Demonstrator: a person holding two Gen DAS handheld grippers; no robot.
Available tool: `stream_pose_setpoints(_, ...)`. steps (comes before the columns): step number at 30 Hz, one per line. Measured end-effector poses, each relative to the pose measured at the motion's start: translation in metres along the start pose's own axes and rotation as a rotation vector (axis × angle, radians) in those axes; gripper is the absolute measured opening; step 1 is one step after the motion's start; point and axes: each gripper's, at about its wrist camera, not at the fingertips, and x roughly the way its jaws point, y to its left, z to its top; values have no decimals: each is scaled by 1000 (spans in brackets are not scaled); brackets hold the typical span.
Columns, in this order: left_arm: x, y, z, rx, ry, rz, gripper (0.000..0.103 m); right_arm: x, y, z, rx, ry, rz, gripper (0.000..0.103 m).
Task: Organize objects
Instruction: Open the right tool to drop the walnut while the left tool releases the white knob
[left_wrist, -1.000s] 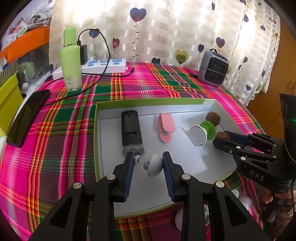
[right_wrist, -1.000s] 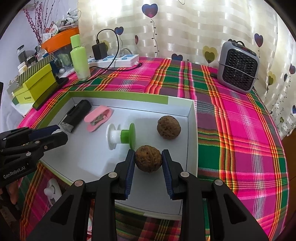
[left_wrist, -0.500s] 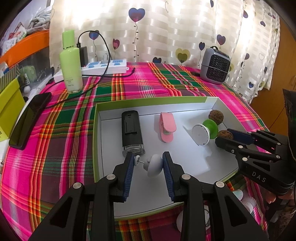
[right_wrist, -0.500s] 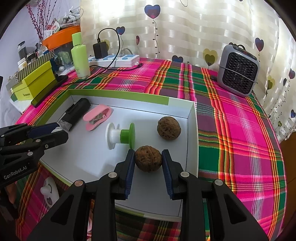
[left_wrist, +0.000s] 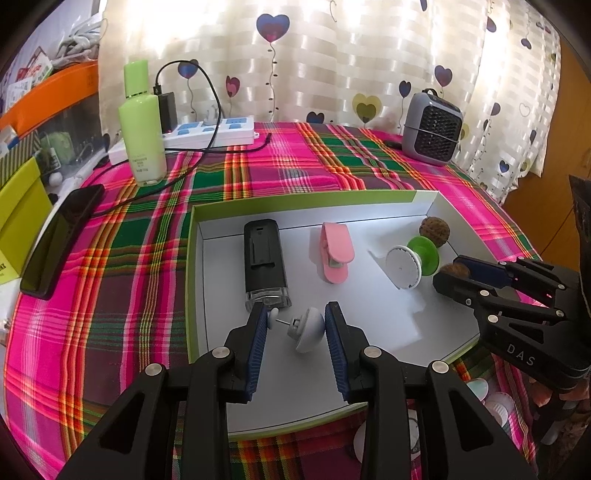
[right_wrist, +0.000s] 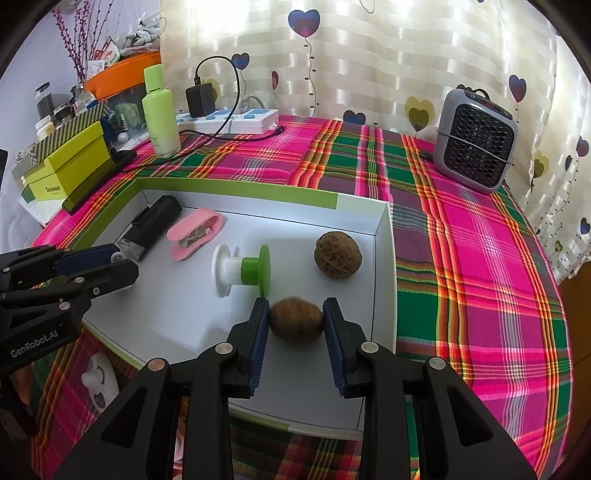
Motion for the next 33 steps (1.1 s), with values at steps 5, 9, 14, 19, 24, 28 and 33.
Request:
stream_pose_setpoints(5,0,0,0,-1,0,4,35,-1,2,-1,-8,-3,10,40)
stream_pose_setpoints(9,0,0,0,-1,1,3,35,-1,3,-1,-8,-5,8,41)
stream_pose_setpoints(14,0,0,0,-2,1,4,37,-2,1,-1,-2,-10,9,41)
stream_pose_setpoints(19,-1,0,-1,-2,0,5,39,-5,-2,0,17,-18,9,41)
stream_pose_setpoints(24,-2,1,-1,-4,-2,9,41,-7,-3,-1,24,-20,13,41)
stream_pose_setpoints(28,-6,1,-2,-9,-7,12,42,-10,-2,-2,26,-25,23,41)
stream_pose_setpoints(33,-14,0,-3,-12,-15,18,51,-16,0,-3,24,-33,23,41)
